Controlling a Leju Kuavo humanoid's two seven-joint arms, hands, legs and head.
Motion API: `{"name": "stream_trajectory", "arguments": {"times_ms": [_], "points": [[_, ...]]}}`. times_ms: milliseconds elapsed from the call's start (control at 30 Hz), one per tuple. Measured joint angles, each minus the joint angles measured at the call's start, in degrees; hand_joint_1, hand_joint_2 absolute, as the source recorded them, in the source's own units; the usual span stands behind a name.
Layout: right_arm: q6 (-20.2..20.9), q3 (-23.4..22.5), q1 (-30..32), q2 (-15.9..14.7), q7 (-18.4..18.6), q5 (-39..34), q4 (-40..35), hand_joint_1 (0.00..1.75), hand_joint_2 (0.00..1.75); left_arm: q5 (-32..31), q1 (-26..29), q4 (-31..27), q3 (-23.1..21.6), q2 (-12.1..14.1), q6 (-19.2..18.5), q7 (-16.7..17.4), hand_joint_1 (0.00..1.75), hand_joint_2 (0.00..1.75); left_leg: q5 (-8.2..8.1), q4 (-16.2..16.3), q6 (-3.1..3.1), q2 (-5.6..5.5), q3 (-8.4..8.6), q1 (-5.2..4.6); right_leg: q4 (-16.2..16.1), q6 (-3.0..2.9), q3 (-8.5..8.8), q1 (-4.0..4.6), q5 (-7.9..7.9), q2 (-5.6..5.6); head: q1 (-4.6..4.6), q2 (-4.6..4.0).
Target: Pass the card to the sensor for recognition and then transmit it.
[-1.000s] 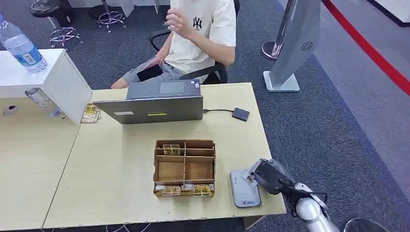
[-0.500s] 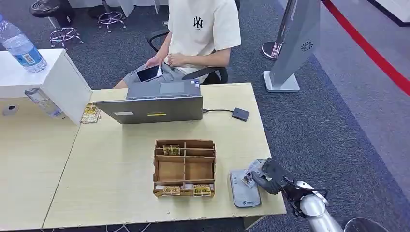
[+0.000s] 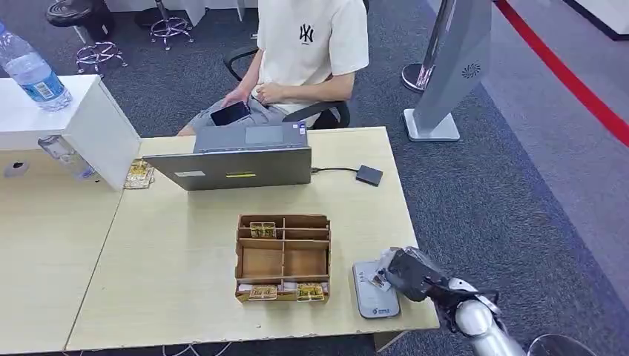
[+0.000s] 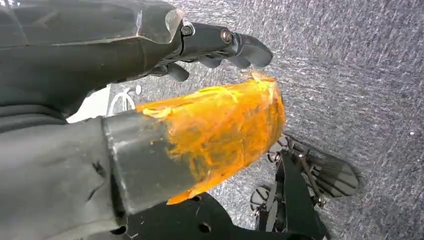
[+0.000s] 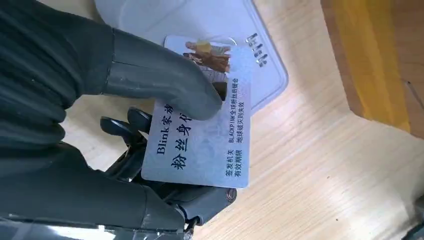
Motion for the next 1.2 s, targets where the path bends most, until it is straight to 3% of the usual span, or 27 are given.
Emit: {"name": "stream_trajectory", "arguments": {"times_ms": [667, 1000, 1200], "points": [[-1.5, 3.9, 2.8, -2.4, 1.8, 5.3, -4.4, 1.75, 1.75, -0.2, 0.1, 0.0, 0.6, -0.9, 0.1, 1.2, 0.0, 0.0, 0.0, 0.0, 0.0, 0.0, 0.02, 0.0, 0.0, 0.0, 0.01, 0.0, 0.0, 0.0, 0.0, 0.0], [-6.3, 4.9, 4.5, -2.2, 2.4, 10.1, -6.8, 1.75, 1.75, -0.4, 0.1, 0.0, 0.9, -1.2, 0.4, 1.2, 0.0, 0.0, 0.0, 0.0, 0.0, 0.0, 0.01, 0.0, 0.0, 0.0, 0.02, 0.0, 0.0, 0.0, 0.02, 0.0], [-11.8, 5.7, 5.3, -1.2, 3.2, 16.5, -7.9, 1.75, 1.75, -0.5, 0.1, 0.0, 1.5, -1.5, 0.8, 1.2, 0.0, 0.0, 0.0, 0.0, 0.0, 0.01, 0.02, 0.01, 0.0, 0.0, 0.02, 0.01, 0.0, 0.0, 0.02, 0.0]]}}
